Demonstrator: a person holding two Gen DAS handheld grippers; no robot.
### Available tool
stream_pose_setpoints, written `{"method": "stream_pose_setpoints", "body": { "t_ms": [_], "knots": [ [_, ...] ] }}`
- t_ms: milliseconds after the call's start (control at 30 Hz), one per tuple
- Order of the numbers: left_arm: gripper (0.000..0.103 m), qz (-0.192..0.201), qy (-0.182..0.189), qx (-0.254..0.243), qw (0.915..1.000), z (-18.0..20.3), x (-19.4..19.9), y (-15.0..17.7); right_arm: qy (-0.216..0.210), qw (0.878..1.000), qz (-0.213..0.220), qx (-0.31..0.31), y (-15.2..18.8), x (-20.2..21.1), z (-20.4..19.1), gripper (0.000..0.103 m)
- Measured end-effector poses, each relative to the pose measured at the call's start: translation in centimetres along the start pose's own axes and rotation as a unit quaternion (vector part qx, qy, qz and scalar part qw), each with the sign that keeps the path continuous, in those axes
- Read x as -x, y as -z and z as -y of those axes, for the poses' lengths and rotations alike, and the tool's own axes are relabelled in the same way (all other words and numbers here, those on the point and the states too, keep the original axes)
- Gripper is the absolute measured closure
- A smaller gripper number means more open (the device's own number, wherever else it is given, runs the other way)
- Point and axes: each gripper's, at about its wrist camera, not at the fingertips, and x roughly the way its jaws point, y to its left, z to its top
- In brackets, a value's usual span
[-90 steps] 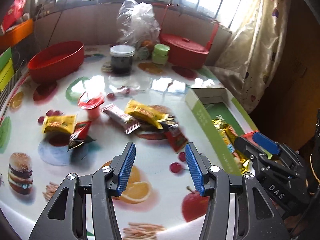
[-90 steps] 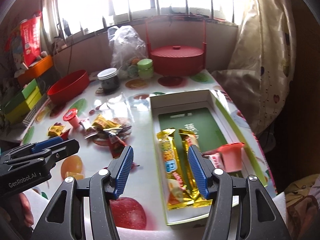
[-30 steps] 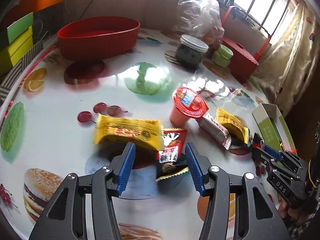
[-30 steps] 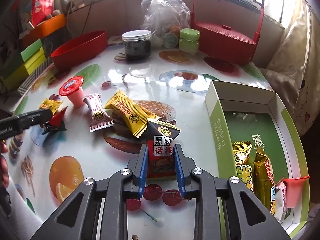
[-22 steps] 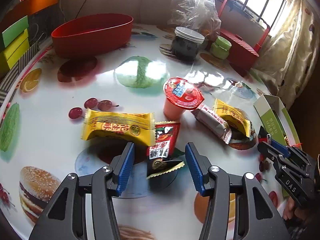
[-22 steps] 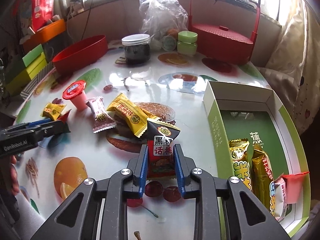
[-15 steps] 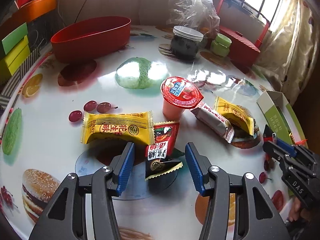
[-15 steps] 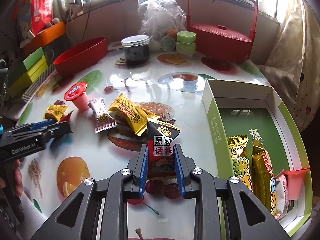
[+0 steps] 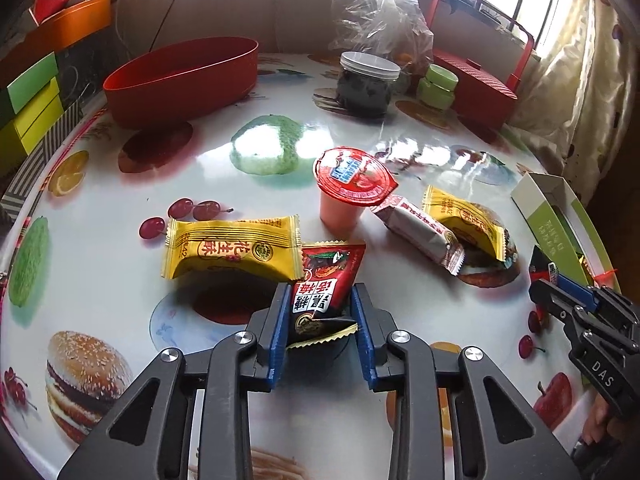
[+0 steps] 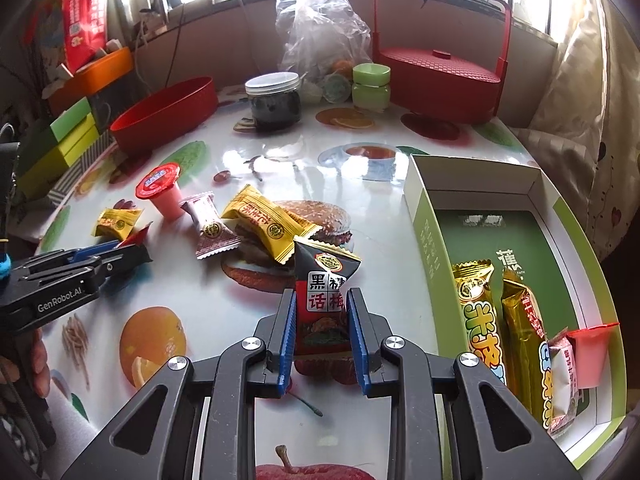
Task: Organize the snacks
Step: 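Carry the red-and-black packet with both tools over the green box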
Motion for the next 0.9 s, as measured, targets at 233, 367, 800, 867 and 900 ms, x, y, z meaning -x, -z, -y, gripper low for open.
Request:
{"method": "stream_pose_setpoints", "body": {
  "t_ms": [233, 367, 800, 867, 900],
  "knots": [
    [0.073, 0.009, 0.008, -0.001, 0.9999, 0.4, 1.1, 0.3, 0.000, 1.000, 0.004, -0.002, 0.4, 0.6, 0.0, 0.079],
    [0.073, 0.019, 0.015, -0.005, 0.9997, 1.1, 2.1, 0.4, -0.001, 1.000, 0.008, -0.005, 0.7, 1.3, 0.0, 0.079],
    [0.073, 0.037, 0.036, -0.031, 0.9982, 4.0, 4.3, 0.8, 0.002, 1.000, 0.029, -0.011, 1.3, 4.2, 0.6, 0.079],
    [0.073, 0.038, 0.041, -0.034, 0.9979, 4.4, 4.6, 0.9, 0.003, 0.999, 0.032, -0.013, 1.3, 4.6, 0.8, 0.079],
    [0.073, 0.040, 0.045, -0.035, 0.9976, 4.7, 4.8, 0.9, 0.004, 0.999, 0.035, -0.014, 1.3, 4.8, 0.9, 0.079]
  ]
}}
